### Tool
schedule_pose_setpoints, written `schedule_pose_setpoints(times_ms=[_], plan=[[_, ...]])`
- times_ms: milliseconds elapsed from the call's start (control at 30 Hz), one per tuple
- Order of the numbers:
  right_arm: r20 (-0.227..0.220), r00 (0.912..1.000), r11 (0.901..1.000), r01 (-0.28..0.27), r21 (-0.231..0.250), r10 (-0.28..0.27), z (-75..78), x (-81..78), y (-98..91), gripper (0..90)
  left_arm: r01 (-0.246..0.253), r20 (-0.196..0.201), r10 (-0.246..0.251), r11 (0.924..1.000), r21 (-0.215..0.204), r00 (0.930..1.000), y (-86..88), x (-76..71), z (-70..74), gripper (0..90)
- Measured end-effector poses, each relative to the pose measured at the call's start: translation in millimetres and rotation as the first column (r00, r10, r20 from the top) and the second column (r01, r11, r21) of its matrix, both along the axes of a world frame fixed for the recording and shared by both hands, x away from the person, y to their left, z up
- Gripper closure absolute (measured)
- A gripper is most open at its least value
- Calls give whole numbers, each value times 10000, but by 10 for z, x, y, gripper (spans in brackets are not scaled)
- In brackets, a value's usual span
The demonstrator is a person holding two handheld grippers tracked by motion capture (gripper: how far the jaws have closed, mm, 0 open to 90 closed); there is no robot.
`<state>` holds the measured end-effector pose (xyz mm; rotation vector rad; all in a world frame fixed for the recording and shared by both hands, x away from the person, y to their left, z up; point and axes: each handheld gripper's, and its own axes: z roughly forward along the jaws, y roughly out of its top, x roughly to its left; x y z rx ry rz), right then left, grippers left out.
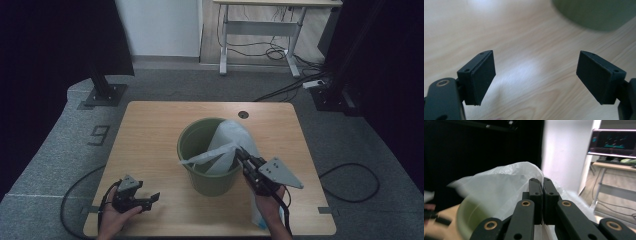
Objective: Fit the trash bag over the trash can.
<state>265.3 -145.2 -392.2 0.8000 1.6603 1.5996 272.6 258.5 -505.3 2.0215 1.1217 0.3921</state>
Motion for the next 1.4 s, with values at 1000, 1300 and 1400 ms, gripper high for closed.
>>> schedule_pose_setpoints(times_ms=[1000,1300,1400], plan=[[-1993,9713,9916,1268,-274,-1297,-773,-667,-449,247,141,-161,-143,9998,-139,9998,-14,-16,21,164],[-2800,9360,9769,2094,-438,-2132,-1093,-459,-423,353,127,-188,-128,9999,-70,9997,-3,-5,-5,164],[-2710,9284,9670,2479,-586,-2544,-1128,-432,-437,603,85,-207,-87,9999,-71,9997,7,-2,-14,165]])
